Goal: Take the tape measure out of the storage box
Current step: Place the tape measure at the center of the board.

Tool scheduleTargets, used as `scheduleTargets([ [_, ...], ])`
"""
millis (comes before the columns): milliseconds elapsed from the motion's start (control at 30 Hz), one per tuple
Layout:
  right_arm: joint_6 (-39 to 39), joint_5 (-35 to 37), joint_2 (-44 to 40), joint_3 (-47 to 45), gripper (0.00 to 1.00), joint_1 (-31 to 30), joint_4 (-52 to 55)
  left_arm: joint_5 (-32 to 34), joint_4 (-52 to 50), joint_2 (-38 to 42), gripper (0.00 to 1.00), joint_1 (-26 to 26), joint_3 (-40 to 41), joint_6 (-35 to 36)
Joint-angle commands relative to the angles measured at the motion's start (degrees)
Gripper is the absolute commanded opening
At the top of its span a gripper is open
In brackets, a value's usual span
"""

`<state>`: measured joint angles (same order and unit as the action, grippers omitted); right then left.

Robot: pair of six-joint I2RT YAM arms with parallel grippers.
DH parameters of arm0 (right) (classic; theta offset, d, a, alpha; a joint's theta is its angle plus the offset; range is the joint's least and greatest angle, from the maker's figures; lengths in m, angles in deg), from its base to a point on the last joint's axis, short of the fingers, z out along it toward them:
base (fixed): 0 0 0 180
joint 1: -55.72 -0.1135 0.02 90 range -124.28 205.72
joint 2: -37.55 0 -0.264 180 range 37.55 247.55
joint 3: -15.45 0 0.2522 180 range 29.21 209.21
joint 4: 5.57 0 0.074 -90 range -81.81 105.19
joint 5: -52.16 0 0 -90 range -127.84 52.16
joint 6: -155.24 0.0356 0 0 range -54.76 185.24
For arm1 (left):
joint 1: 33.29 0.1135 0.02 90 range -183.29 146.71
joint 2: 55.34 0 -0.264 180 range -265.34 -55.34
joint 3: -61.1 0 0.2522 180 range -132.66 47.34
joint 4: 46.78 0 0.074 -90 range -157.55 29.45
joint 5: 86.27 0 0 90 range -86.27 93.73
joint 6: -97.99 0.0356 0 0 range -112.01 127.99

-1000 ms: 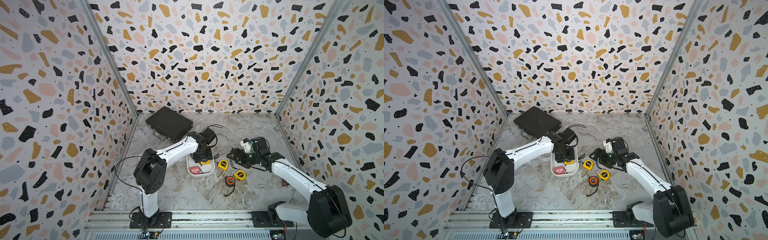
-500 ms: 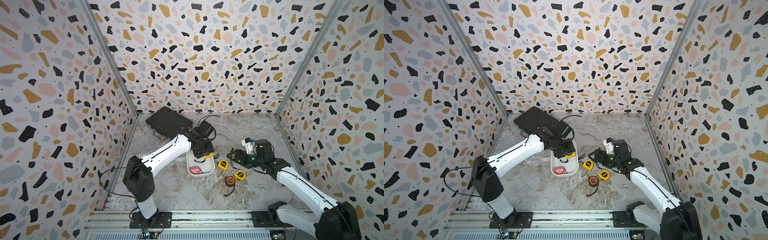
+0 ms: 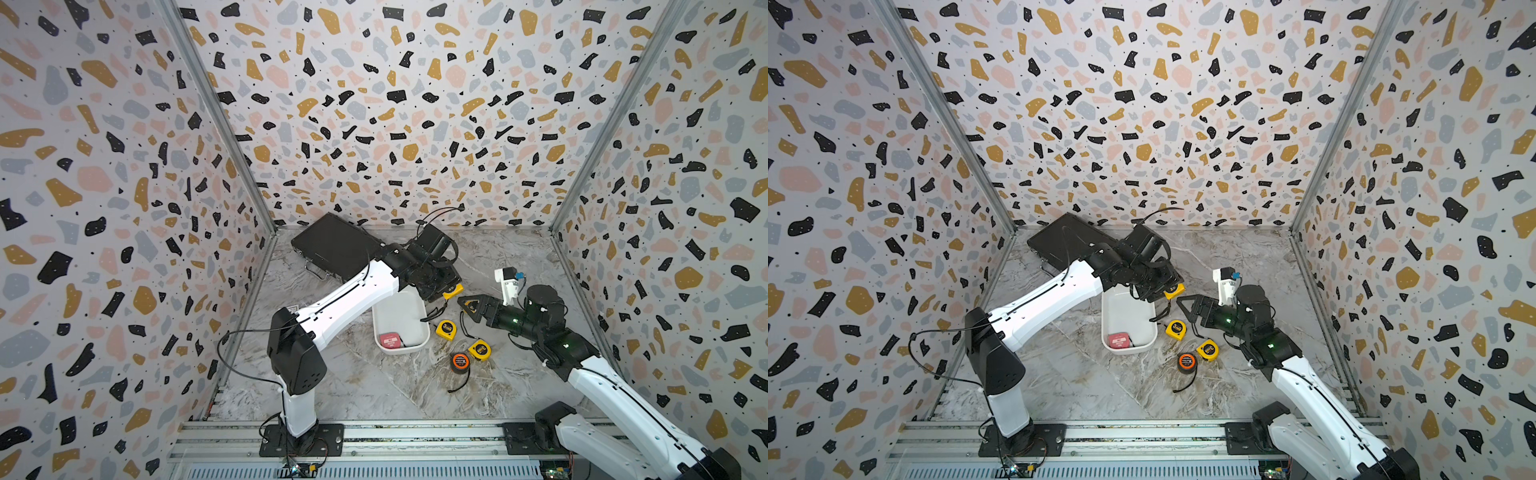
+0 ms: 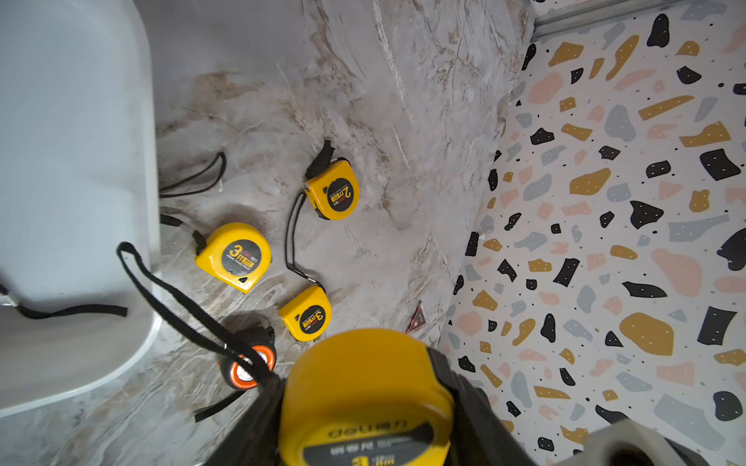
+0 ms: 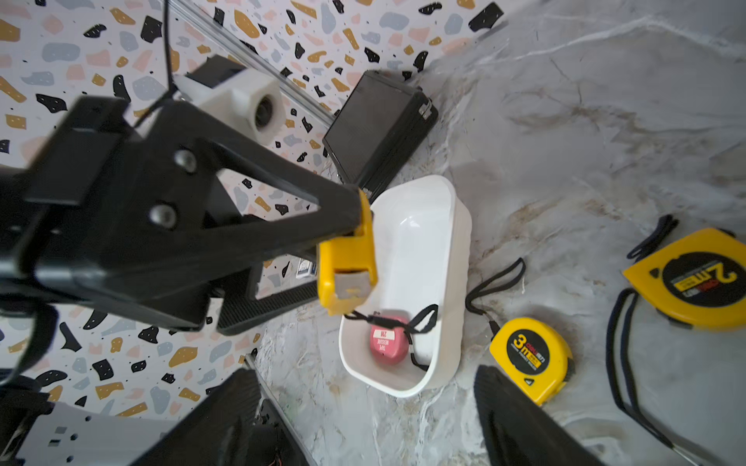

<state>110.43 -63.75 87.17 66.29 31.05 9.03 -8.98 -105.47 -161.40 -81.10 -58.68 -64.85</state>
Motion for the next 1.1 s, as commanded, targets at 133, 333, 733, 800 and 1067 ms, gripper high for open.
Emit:
scheduleTargets([
  [133, -0.4, 4.3, -0.4, 0.0, 0.86, -0.2, -4.2, -4.7, 5.2, 0.0, 0.00, -1.4, -2.3, -5.0],
  [333, 0.0, 4.9, 0.8, -0.1, 0.78, -0.1, -6.2, -7.2, 8.3, 1.6, 0.00, -1.8, -0.9, -7.3],
  [733, 0.6, 5.5, 0.9, 0.0, 0.33, 0.0, -7.2, -9.3, 11.0, 3.6, 0.00, -2.2, 3.0, -9.2],
  [800, 0.9, 5.9, 0.4, -0.2, 0.25, 0.1, -6.8, -9.5, 11.5, 3.5, 0.00, -2.2, 3.4, -9.2],
  [1067, 1.1, 4.3, -0.4, -0.1, 0.15, 4.8, -2.5, -9.6, 11.9, 2.4, 0.83, -2.3, 2.4, -6.2],
])
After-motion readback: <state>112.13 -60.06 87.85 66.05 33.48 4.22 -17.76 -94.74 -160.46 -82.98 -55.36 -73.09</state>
